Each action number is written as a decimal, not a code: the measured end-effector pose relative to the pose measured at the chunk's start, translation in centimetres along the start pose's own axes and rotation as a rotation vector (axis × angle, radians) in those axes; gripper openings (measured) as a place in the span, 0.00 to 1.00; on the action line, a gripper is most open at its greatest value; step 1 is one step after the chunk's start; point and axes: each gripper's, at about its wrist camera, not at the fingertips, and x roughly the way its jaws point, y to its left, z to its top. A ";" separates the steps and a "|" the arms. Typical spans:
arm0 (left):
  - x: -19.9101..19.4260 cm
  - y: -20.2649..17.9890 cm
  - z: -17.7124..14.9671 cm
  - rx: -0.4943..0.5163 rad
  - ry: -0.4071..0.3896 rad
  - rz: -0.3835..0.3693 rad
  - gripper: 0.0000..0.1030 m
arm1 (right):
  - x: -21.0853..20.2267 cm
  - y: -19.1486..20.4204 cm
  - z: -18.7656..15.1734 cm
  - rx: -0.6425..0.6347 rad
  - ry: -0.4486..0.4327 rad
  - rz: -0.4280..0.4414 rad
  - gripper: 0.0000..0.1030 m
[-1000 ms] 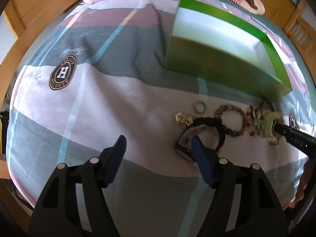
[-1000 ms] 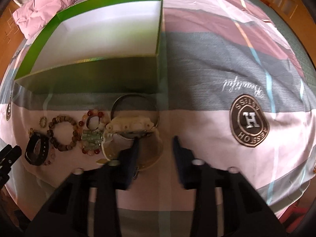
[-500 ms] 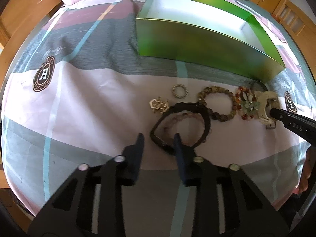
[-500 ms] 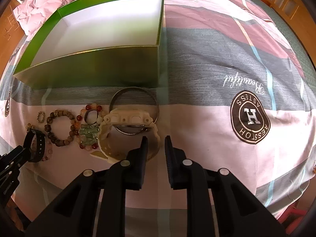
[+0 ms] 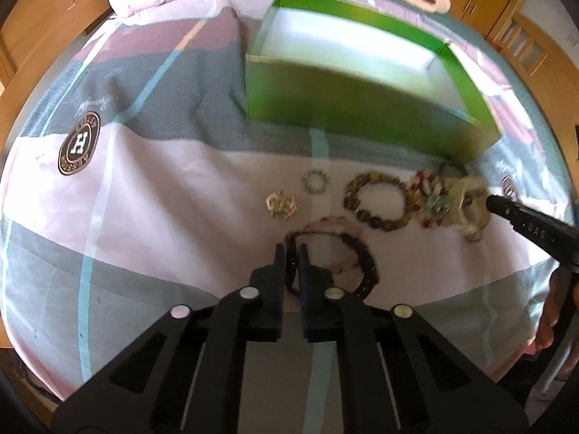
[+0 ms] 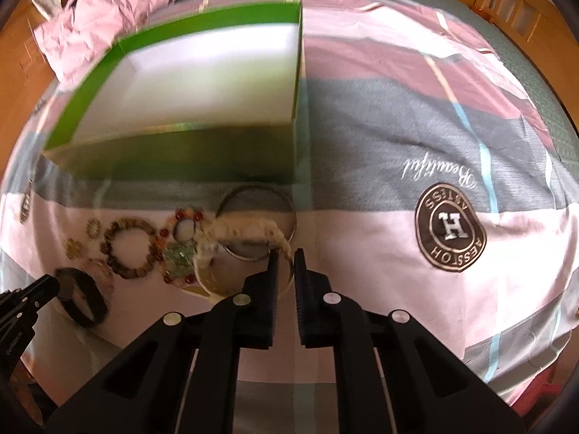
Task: Organize jewelry
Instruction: 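Close left tool on the black watch while right tool grasps the white watch, then carry both watches into the green box and open both tools, then withdraw from the box and lower left tool to the gold brooch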
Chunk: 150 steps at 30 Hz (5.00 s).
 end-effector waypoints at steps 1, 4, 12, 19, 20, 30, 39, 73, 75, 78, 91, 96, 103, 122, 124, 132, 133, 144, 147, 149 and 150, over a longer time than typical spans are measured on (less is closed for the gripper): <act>-0.3 0.2 0.1 -0.007 -0.012 -0.007 0.05 | -0.5 -0.1 0.1 0.005 -0.017 0.013 0.09; -1.0 1.0 0.4 -0.038 -0.030 -0.025 0.05 | -1.6 -0.1 0.0 0.006 -0.043 0.029 0.09; 0.3 1.1 0.0 -0.029 0.021 -0.003 0.16 | -0.3 -0.9 -0.4 0.005 0.002 0.016 0.33; 2.2 0.2 -0.2 -0.002 0.059 0.026 0.23 | 1.7 -0.9 -0.5 -0.010 0.025 -0.042 0.34; 2.5 0.0 -0.2 0.004 0.065 0.030 0.23 | 2.3 -0.7 -0.5 -0.014 0.035 -0.045 0.34; 2.7 -0.1 0.0 -0.007 0.052 0.024 0.08 | 1.6 -0.2 -0.6 -0.003 0.014 0.004 0.09; 0.6 0.4 0.6 -0.044 -0.007 -0.027 0.08 | -1.9 0.2 0.1 0.007 -0.099 0.084 0.09; -0.6 -1.2 9.6 -0.045 -0.152 -0.042 0.34 | -3.6 -0.7 5.7 0.044 -0.248 0.221 0.50; -0.9 -1.1 8.4 -0.022 -0.124 -0.013 0.34 | -3.7 -0.5 4.3 0.006 -0.195 0.223 0.39; -1.1 -0.6 6.1 -0.007 -0.096 0.001 0.39 | -1.7 -0.5 3.3 -0.019 -0.109 0.184 0.29; 3.1 -2.7 2.5 0.113 0.045 0.022 0.45 | 5.3 -0.5 2.3 -0.051 0.036 -0.059 0.30; 3.7 -2.6 2.8 0.085 0.047 0.002 0.46 | 5.3 -0.6 2.3 -0.053 0.045 -0.005 0.05; 4.2 -4.4 3.5 0.068 0.052 -0.072 0.45 | 3.4 -2.1 1.7 0.006 0.051 0.091 0.04; 4.3 -0.4 5.4 -0.085 0.066 -0.062 0.52 | 2.0 -4.0 1.1 0.040 0.064 0.098 0.23; 4.1 0.2 5.7 -0.109 0.057 -0.040 0.54 | 2.0 -3.7 1.1 0.042 0.065 0.124 0.23; 4.6 0.1 5.1 -0.101 0.093 -0.016 0.59 | 1.8 -0.8 1.4 0.019 0.082 0.274 0.31; 4.6 -0.1 5.1 -0.095 0.091 -0.012 0.60 | 1.8 -0.3 1.4 0.009 0.083 0.275 0.38; 4.4 1.6 4.4 -0.117 0.115 0.007 0.66 | 3.8 5.0 0.6 -0.138 0.097 0.204 0.29; 4.4 2.0 4.5 -0.122 0.118 0.007 0.66 | 3.4 5.2 0.6 -0.157 0.077 0.190 0.29; 4.3 2.2 4.4 -0.124 0.121 0.009 0.67 | 3.2 4.9 0.7 -0.138 0.075 0.206 0.29; 4.3 2.3 4.3 -0.123 0.124 0.010 0.67 | 2.9 4.7 0.8 -0.133 0.068 0.211 0.29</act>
